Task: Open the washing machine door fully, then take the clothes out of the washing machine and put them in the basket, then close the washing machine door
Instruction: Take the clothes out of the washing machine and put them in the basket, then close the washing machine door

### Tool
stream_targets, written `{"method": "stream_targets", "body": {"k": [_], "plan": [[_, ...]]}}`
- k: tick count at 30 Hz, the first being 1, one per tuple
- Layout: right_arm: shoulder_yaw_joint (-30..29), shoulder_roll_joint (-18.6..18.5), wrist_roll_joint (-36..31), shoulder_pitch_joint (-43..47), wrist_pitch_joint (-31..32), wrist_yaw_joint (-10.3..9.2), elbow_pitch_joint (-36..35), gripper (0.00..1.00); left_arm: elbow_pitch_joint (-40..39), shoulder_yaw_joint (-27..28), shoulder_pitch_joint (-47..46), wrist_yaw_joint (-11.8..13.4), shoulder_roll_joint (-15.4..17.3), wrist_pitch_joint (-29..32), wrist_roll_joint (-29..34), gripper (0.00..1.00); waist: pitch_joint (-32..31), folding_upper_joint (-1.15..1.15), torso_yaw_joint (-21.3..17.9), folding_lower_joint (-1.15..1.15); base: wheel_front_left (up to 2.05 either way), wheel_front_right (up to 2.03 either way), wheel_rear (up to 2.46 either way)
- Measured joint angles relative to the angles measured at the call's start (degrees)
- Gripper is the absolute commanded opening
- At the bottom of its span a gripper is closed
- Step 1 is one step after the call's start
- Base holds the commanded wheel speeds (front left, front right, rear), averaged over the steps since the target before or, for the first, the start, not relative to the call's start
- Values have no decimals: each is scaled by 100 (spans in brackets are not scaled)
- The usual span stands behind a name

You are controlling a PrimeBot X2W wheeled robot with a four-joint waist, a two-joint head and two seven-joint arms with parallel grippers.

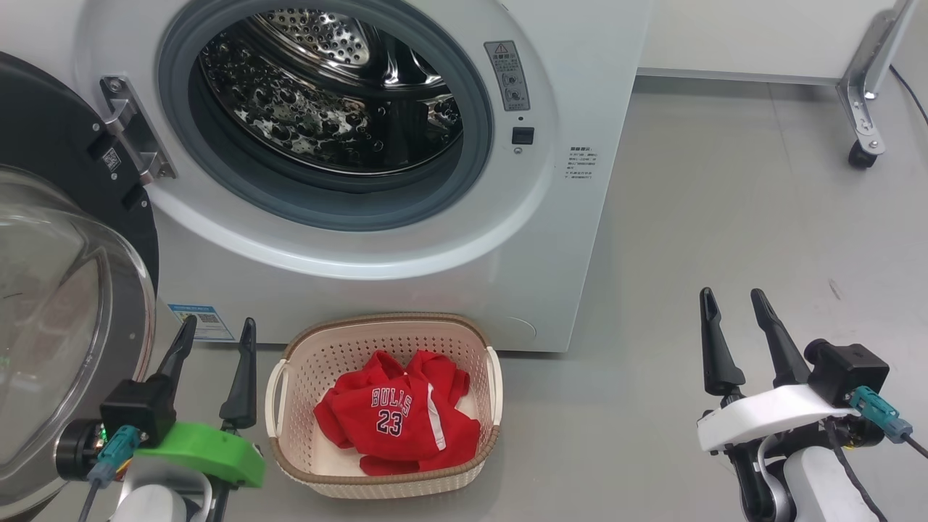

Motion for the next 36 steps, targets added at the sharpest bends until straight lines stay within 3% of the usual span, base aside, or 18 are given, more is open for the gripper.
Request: {"method": "stream_targets", "body": {"k": [36], "plan": [[94,-46,-11,95,0,0,-43,100,-576,-51,534,-10,-9,0,-1,100,-20,0,-111,0,0,0,0]]}}
